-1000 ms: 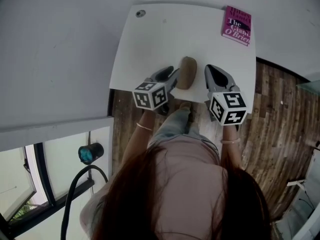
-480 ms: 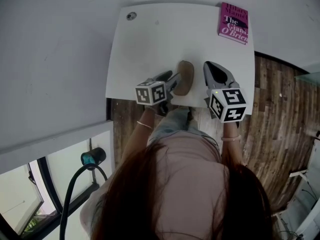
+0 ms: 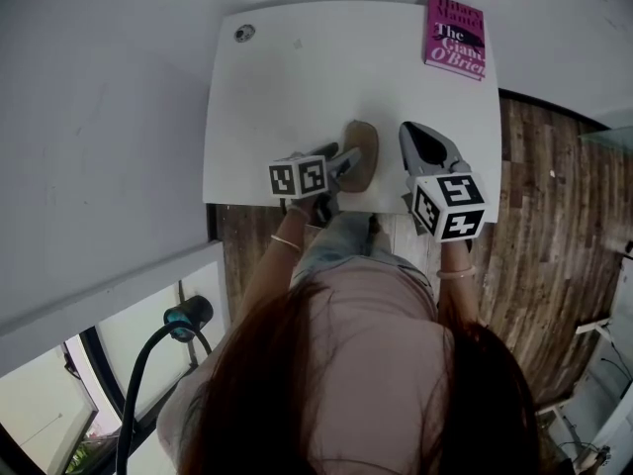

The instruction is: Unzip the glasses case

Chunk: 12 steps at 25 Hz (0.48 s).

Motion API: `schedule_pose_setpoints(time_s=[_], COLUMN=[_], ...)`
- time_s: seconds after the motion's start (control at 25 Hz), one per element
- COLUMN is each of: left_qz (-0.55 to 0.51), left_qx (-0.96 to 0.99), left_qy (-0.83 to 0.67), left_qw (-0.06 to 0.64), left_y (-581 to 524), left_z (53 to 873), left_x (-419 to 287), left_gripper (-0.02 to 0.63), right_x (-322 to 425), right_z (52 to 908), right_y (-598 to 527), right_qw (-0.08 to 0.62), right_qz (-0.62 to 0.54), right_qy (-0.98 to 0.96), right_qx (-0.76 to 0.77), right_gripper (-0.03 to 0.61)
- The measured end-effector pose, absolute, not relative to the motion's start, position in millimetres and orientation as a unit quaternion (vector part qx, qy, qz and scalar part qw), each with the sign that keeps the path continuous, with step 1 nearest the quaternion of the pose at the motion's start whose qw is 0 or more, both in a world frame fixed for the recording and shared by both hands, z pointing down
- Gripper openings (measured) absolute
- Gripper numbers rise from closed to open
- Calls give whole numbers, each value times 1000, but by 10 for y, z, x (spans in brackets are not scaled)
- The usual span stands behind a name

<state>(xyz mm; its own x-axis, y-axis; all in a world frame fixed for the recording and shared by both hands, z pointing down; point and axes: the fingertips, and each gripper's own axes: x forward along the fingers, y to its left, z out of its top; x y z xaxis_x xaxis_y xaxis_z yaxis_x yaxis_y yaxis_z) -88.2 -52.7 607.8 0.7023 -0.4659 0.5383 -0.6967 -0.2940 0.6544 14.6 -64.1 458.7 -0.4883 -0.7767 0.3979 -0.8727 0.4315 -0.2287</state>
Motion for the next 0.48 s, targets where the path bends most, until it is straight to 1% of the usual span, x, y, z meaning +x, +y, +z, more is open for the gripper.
schedule_pose_setpoints(time_s=[0.36,0.48], left_qz=[161,163], left_qx=[782,781], left_qy=[-350,-342], left_qw=[490,497], left_y=[-525,-511], left_z=[6297,6313], left_x=[-787,-732], left_gripper=[350,357], right_x=[167,169], right_z=[4671,4700], right_y=[-661,-660], right_qw=[121,122], right_qz=[216,218], right_qy=[-833,-832], right_qx=[495,496], right_gripper=[3,3])
